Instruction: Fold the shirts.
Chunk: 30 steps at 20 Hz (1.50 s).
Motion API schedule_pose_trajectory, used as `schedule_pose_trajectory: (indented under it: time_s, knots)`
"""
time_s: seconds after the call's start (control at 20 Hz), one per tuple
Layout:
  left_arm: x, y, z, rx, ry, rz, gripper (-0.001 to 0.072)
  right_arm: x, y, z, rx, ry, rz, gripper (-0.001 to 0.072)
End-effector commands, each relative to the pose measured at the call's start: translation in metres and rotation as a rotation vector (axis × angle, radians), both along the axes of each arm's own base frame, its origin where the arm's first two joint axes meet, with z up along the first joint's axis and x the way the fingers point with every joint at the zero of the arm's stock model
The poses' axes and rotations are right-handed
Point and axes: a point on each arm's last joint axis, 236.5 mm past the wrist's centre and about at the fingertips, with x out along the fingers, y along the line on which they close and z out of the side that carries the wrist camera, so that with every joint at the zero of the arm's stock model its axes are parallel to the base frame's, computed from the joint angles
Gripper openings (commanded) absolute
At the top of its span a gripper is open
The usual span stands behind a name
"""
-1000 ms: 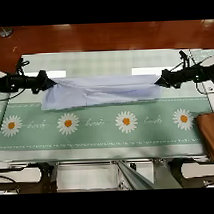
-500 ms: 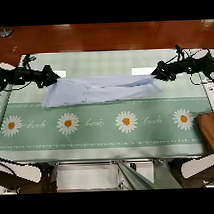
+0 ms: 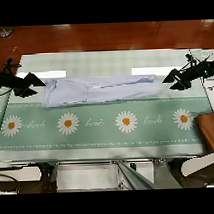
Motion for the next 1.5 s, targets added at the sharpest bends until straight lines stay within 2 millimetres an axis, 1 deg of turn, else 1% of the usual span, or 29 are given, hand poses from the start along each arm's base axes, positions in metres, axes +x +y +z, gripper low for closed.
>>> schedule_pose_trajectory:
  time_s: [0.0, 0.1, 0.15, 0.25, 0.3, 0.35, 0.4, 0.45, 0.5, 0.55, 0.65, 0.7, 0.75, 0.85, 0.9, 1.0, 1.1, 1.15, 1.25, 1.3, 1.35, 1.45]
  knots:
    - [-0.018, -0.019, 0.013, 0.153, -0.188, -0.003, 0.0696, -0.006, 0.02, -0.014, 0.056, 0.037, 0.02, 0.0623]
    - [-0.03, -0.054, 0.032, 0.169, -0.303, -0.043, 0.0695, 0.005, 0.047, -0.015, 0.116, 0.006, 0.034, 0.0623]
    - [-0.037, -0.074, 0.041, 0.165, -0.341, -0.081, 0.0696, 0.009, 0.057, -0.017, 0.13, 0.001, 0.038, 0.0623]
    - [-0.047, -0.112, 0.051, 0.148, -0.375, -0.175, 0.0696, 0.013, 0.078, -0.023, 0.158, 0.002, 0.051, 0.0622]
    - [-0.051, -0.13, 0.052, 0.129, -0.381, -0.214, 0.0696, 0.015, 0.089, -0.023, 0.167, 0.002, 0.067, 0.0602]
    - [-0.054, -0.146, 0.05, 0.101, -0.376, -0.239, 0.0695, 0.016, 0.096, -0.021, 0.166, -0.006, 0.084, 0.0507]
    - [-0.057, -0.161, 0.047, 0.072, -0.364, -0.26, 0.0694, 0.018, 0.102, -0.015, 0.168, -0.016, 0.107, 0.0295]
    - [-0.06, -0.175, 0.043, 0.04, -0.347, -0.274, 0.0636, 0.016, 0.106, -0.006, 0.176, -0.03, 0.158, 0.0034]
    - [-0.062, -0.185, 0.038, 0.016, -0.328, -0.283, 0.0261, 0.012, 0.108, 0.005, 0.181, -0.047, 0.21, 0.0032]
    - [-0.064, -0.193, 0.034, 0.002, -0.317, -0.295, 0.0033, 0.007, 0.105, 0.014, 0.166, -0.051, 0.239, 0.0032]
    - [-0.065, -0.212, 0.032, -0.022, -0.324, -0.354, 0.0024, -0.005, 0.085, 0.03, 0.067, -0.055, 0.273, 0.0032]
    - [-0.065, -0.223, 0.035, -0.026, -0.342, -0.401, 0.0024, -0.01, 0.075, 0.043, 0.016, -0.069, 0.284, 0.0032]
    - [-0.064, -0.235, 0.037, -0.022, -0.362, -0.449, 0.0024, -0.016, 0.07, 0.058, -0.017, -0.095, 0.286, 0.0032]
    - [-0.06, -0.264, 0.04, -0.033, -0.375, -0.506, 0.0022, -0.034, 0.065, 0.086, -0.076, -0.15, 0.289, 0.0032]
    - [-0.058, -0.28, 0.039, -0.044, -0.367, -0.527, 0.0022, -0.048, 0.063, 0.098, -0.106, -0.173, 0.289, 0.0032]
    - [-0.053, -0.318, 0.032, -0.057, -0.36, -0.602, 0.0022, -0.078, 0.063, 0.115, -0.145, -0.214, 0.283, 0.0032]
    - [-0.047, -0.358, 0.024, -0.071, -0.356, -0.671, 0.0022, -0.109, 0.064, 0.127, -0.177, -0.244, 0.272, 0.0032]
    - [-0.046, -0.377, 0.019, -0.082, -0.346, -0.692, 0.0022, -0.123, 0.067, 0.134, -0.185, -0.263, 0.256, 0.0032]
    - [-0.047, -0.418, 0.007, -0.111, -0.313, -0.717, 0.0022, -0.143, 0.071, 0.15, -0.198, -0.312, 0.231, 0.0032]
    - [-0.051, -0.436, -0.001, -0.124, -0.297, -0.729, 0.0023, -0.15, 0.072, 0.158, -0.205, -0.337, 0.229, 0.0032]
    - [-0.06, -0.459, -0.007, -0.157, -0.269, -0.739, 0.0022, -0.156, 0.073, 0.169, -0.214, -0.365, 0.223, 0.0032]
    - [-0.093, -0.507, -0.016, -0.254, -0.208, -0.766, 0.0023, -0.162, 0.077, 0.186, -0.215, -0.422, 0.207, 0.0032]
